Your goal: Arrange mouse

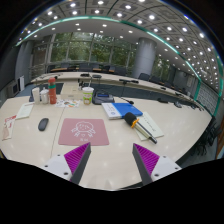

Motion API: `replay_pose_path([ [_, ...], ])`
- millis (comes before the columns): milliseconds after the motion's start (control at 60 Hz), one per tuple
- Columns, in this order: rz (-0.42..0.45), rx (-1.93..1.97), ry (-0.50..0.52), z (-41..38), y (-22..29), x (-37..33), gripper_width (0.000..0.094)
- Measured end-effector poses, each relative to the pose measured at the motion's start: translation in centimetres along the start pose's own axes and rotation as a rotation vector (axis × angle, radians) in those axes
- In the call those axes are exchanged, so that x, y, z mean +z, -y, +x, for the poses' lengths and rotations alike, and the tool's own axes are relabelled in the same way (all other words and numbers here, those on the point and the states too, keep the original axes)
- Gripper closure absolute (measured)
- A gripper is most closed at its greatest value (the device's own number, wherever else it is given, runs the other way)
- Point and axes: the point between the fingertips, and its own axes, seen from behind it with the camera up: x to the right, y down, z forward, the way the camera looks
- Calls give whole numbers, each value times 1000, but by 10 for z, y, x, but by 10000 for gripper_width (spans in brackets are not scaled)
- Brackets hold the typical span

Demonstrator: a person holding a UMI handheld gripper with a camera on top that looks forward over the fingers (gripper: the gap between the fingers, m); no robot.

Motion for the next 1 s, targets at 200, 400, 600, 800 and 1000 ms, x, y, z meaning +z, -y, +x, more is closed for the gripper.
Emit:
replay_pose_path([
  [200,-41,-29,17,-11,-49,-24,82],
  [400,-94,-50,106,-91,-103,-37,79],
  [600,-68,-75,267,-237,-90,-7,79],
  [800,-23,-45,340,-354,-25,80,79],
  [1000,-29,-24,332,-408,23,177,141],
])
